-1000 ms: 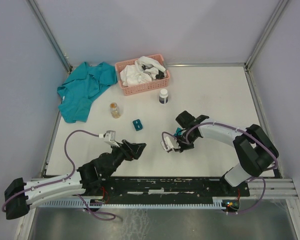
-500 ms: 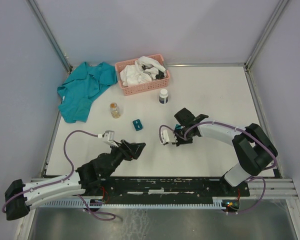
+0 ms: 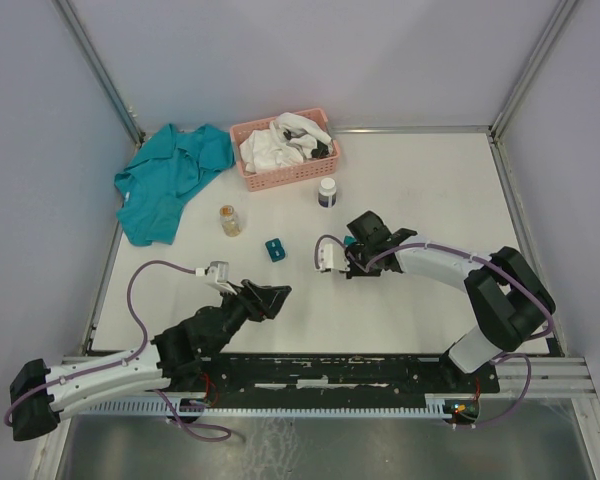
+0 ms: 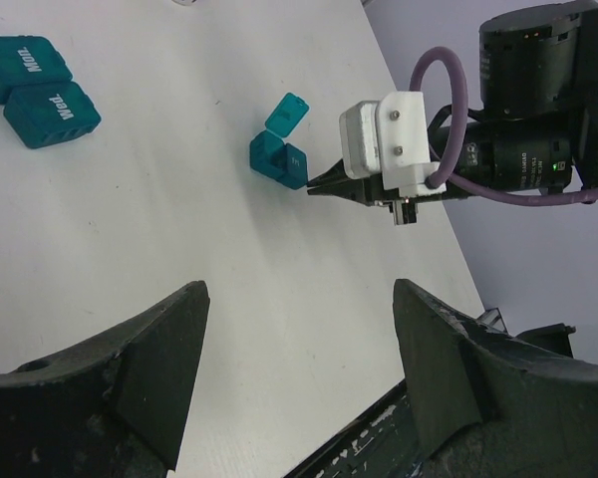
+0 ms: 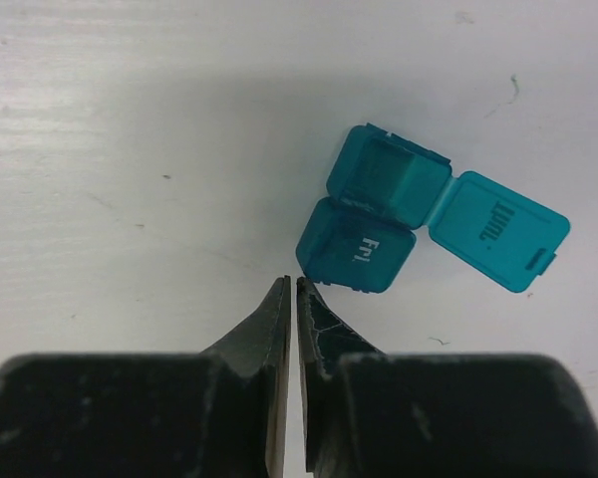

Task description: Sort the pills into containers

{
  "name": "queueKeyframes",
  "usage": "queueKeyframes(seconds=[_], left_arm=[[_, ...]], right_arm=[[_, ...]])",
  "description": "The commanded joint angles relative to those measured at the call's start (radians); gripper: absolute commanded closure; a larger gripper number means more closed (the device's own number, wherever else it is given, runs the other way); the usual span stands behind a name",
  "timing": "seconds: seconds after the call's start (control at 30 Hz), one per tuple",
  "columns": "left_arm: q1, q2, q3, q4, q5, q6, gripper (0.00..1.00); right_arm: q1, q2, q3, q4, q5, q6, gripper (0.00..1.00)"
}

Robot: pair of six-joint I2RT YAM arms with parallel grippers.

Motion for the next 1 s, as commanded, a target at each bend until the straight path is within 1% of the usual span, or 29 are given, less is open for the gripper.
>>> queueKeyframes(seconds=[0.0, 0.1, 0.23, 0.33, 0.4, 0.47, 0.5, 0.53, 0.57, 0.6, 0.67, 0.7, 0.73, 0.77, 0.83, 0.87, 0.97], left_arm=[[-0.001, 0.012, 0.016, 0.011, -0.015, 0.035, 0.19], [-0.001, 0.016, 0.033, 0.008, -0.015, 0.072, 0.19], [0.0, 0.024, 0.102, -0.027, -0.014, 0.182, 0.17], [0.005, 0.044, 0.168, -0.051, -0.026, 0.256, 0.14], [0.022, 0.074, 0.209, -0.056, -0.054, 0.309, 0.1], [0.075, 0.129, 0.272, -0.073, -0.037, 0.363, 0.05], [0.13, 0.157, 0.318, -0.097, 0.019, 0.387, 0.04], [0.209, 0.192, 0.368, -0.129, 0.082, 0.4, 0.04], [0.296, 0.225, 0.417, -0.151, 0.182, 0.404, 0.04], [0.405, 0.258, 0.457, -0.161, 0.294, 0.404, 0.04], [0.573, 0.327, 0.528, -0.181, 0.466, 0.395, 0.04], [0.632, 0.363, 0.56, -0.199, 0.506, 0.4, 0.04], [0.67, 0.397, 0.596, -0.224, 0.514, 0.414, 0.04], [0.697, 0.437, 0.63, -0.26, 0.491, 0.431, 0.04], [0.726, 0.517, 0.704, -0.357, 0.392, 0.462, 0.05], [0.732, 0.562, 0.742, -0.403, 0.335, 0.476, 0.05], [0.741, 0.68, 0.849, -0.505, 0.183, 0.517, 0.05]], right_arm=[[-0.001, -0.028, 0.019, 0.111, 0.088, 0.077, 0.86], [-0.004, -0.038, 0.017, 0.123, 0.1, 0.09, 0.85], [-0.031, -0.071, 0.023, 0.099, 0.075, 0.108, 0.81], [-0.077, -0.128, 0.035, 0.029, -0.032, 0.116, 0.8], [-0.118, -0.179, 0.07, -0.032, -0.132, 0.193, 0.78], [-0.158, -0.224, 0.149, -0.144, -0.251, 0.258, 0.77], [-0.169, -0.237, 0.198, -0.189, -0.293, 0.303, 0.75], [-0.179, -0.248, 0.254, -0.235, -0.326, 0.342, 0.72], [-0.19, -0.257, 0.317, -0.263, -0.366, 0.384, 0.69], [-0.197, -0.264, 0.354, -0.278, -0.404, 0.424, 0.63], [-0.202, -0.281, 0.413, -0.267, -0.455, 0.51, 0.43], [-0.202, -0.289, 0.439, -0.255, -0.476, 0.561, 0.32], [-0.202, -0.292, 0.461, -0.249, -0.498, 0.591, 0.23], [-0.202, -0.293, 0.479, -0.252, -0.543, 0.608, 0.17], [-0.203, -0.301, 0.487, -0.248, -0.592, 0.636, 0.13], [-0.21, -0.31, 0.465, -0.22, -0.617, 0.656, 0.12], [-0.276, -0.36, 0.322, -0.064, -0.714, 0.729, 0.05]])
